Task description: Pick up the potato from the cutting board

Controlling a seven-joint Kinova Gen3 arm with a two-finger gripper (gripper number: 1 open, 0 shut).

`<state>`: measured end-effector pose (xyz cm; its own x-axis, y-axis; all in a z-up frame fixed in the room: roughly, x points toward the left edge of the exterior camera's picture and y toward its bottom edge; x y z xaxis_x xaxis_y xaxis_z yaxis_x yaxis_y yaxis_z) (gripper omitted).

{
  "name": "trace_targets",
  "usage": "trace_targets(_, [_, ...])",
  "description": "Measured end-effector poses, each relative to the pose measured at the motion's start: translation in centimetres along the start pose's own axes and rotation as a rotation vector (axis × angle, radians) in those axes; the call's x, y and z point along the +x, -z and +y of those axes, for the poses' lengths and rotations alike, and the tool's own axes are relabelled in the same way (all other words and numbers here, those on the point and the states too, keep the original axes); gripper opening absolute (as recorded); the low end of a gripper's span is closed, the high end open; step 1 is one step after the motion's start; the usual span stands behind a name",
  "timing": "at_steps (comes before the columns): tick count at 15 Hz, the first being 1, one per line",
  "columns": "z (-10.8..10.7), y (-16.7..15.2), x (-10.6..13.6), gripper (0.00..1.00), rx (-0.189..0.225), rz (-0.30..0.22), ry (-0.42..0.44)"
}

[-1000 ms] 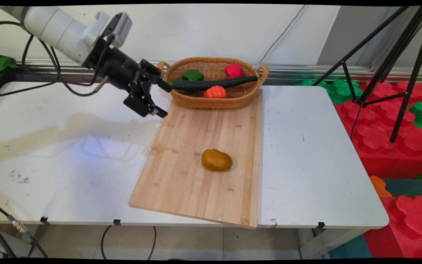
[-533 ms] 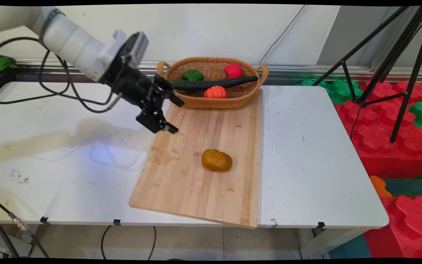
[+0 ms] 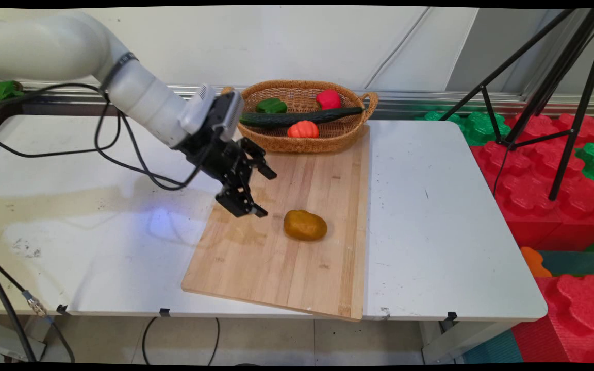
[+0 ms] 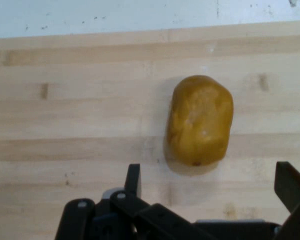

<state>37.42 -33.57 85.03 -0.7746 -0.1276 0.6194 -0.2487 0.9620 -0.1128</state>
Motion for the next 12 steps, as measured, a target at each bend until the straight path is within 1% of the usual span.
trace_targets(6, [0.1,-4.3,0.0,1.00,-0.015,-0.033,0.010])
trace_targets(12, [0.1,-7.8,0.2,1.00,-0.024,-0.048,0.021])
